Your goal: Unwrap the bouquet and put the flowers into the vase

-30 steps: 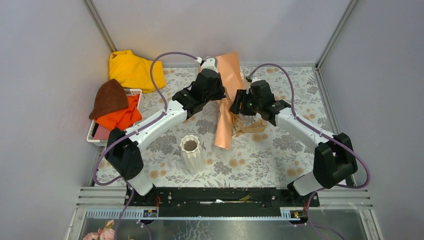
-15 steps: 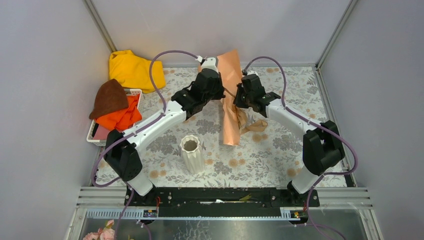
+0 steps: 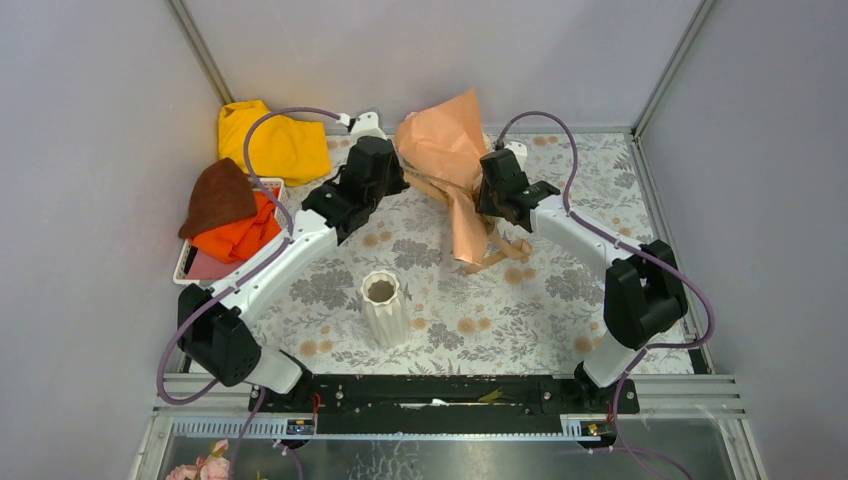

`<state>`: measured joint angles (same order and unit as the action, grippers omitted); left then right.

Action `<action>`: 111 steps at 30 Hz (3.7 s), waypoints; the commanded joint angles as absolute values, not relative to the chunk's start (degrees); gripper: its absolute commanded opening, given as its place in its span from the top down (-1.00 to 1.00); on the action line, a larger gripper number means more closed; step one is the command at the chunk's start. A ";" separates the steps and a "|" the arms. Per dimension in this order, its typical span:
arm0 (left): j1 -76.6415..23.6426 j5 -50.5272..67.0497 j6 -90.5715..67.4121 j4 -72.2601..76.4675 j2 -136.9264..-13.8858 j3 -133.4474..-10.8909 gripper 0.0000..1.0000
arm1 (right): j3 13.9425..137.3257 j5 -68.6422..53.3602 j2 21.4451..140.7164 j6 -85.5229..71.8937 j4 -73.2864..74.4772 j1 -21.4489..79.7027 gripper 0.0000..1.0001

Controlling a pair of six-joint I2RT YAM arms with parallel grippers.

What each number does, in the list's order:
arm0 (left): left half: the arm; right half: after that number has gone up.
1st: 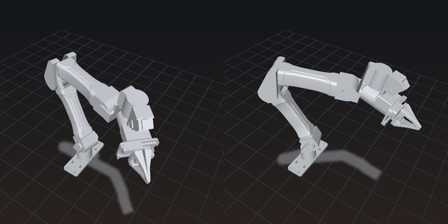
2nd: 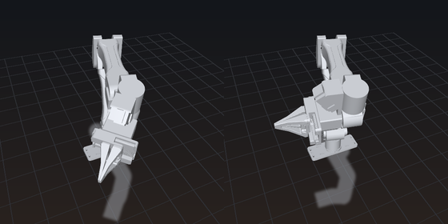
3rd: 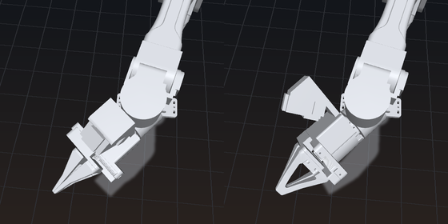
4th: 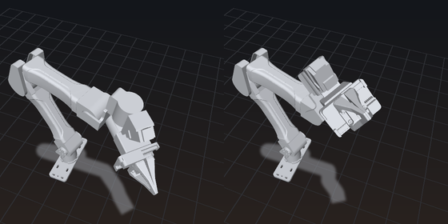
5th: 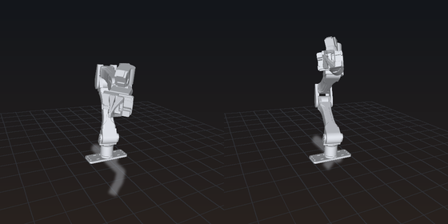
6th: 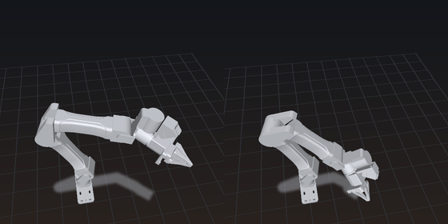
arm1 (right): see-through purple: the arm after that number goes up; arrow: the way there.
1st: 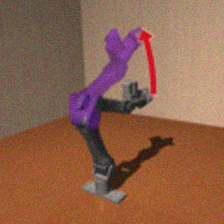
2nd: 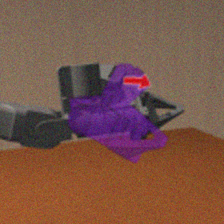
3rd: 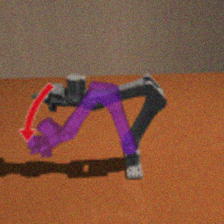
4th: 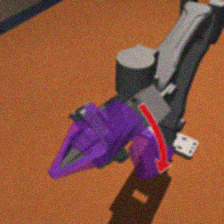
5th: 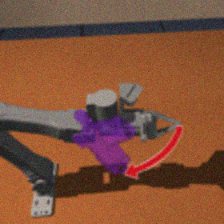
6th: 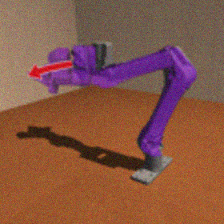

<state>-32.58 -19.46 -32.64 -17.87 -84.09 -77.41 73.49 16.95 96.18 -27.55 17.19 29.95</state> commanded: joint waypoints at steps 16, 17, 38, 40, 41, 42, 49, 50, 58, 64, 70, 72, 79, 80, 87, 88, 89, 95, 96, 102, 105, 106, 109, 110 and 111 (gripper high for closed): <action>-21.33 -26.43 -37.14 -12.85 -78.46 -69.33 1.00 | 66.88 24.35 94.69 -28.44 27.26 17.66 -0.10; -20.87 -26.74 -37.30 -12.72 -78.24 -68.85 1.00 | 66.55 24.26 94.80 -28.42 27.27 17.29 -0.10; -17.13 -10.01 -33.45 -6.41 -79.41 -65.92 1.00 | 60.12 8.41 82.79 -25.44 20.00 11.03 -0.04; -17.20 -4.87 -33.08 -4.52 -79.98 -66.16 1.00 | 60.31 2.93 81.31 -25.07 18.39 11.28 -0.05; -17.22 -2.32 -32.60 -3.38 -80.34 -66.30 1.00 | 60.82 -0.14 81.11 -23.94 18.00 11.56 -0.06; -17.29 0.45 -32.11 -2.40 -80.71 -66.61 1.00 | 61.27 -4.26 81.05 -22.58 17.56 12.10 -0.09; -21.28 8.41 -27.80 -1.75 -85.15 -71.02 1.00 | 64.54 -10.53 79.80 -17.58 18.40 17.34 -0.32; -21.88 8.42 -27.37 -2.11 -85.82 -71.50 1.00 | 64.92 -10.57 79.45 -17.31 18.83 17.76 -0.33; -25.11 9.02 -25.25 -2.37 -90.66 -73.15 1.00 | 64.15 -17.83 72.65 -18.88 16.30 18.02 -0.56; -26.94 7.92 -24.96 -2.20 -92.32 -73.91 1.00 | 62.57 -19.78 73.09 -20.14 16.22 18.59 -0.35; -29.88 7.48 -24.10 -2.55 -93.23 -76.74 1.00 | 61.78 -17.61 77.29 -20.04 16.14 24.97 0.03; -30.95 6.95 -23.71 -3.43 -93.66 -78.30 1.00 | 61.74 -17.22 78.65 -19.87 15.99 27.40 0.02; -32.57 5.71 -23.21 -5.16 -93.36 -81.63 1.00 | 61.57 -16.34 83.23 -19.50 14.97 31.97 -0.20; -32.71 5.65 -23.16 -5.27 -93.26 -81.68 1.00 | 62.00 -16.22 83.90 -19.44 14.76 32.19 -0.20; -33.18 4.81 -22.53 -6.29 -92.41 -81.38 1.00 | 65.30 -8.20 89.40 -18.79 16.20 32.87 -0.18; -33.15 4.69 -22.38 -6.40 -92.30 -81.24 1.00 | 65.50 -6.84 89.84 -18.59 16.55 32.86 -0.18; -33.25 4.53 -22.19 -6.40 -92.05 -81.23 1.00 | 65.67 -5.78 90.12 -18.44 17.02 32.83 -0.18; -33.31 3.91 -21.86 -6.35 -91.70 -80.75 1.00 | 65.09 -2.70 89.94 -18.01 17.06 32.87 -0.18; -33.28 3.95 -21.88 -6.36 -91.68 -80.70 1.00 | 65.39 -2.26 90.34 -17.71 17.26 32.87 -0.18; -33.48 3.88 -21.72 -6.28 -91.37 -80.07 1.00 | 69.32 -1.20 94.87 -16.22 17.21 32.86 -0.17; -33.49 3.61 -21.34 -6.24 -91.03 -79.69 1.00 | 71.32 -2.46 97.47 -15.92 16.21 32.87 -0.06; -33.49 3.41 -21.17 -6.33 -90.94 -79.56 1.00 | 71.89 -3.15 98.12 -15.81 15.99 32.85 0.09; -33.46 2.74 -20.56 -6.59 -90.81 -79.15 1.00 | 72.86 -4.56 98.82 -16.14 15.81 32.83 0.59; -33.48 2.39 -20.37 -6.67 -90.86 -79.01 1.00 | 72.89 -4.89 98.41 -16.38 16.08 32.87 0.69; -33.44 2.05 -20.20 -6.63 -90.88 -78.71 1.00 | 72.83 -5.01 97.78 -16.42 16.17 32.91 0.78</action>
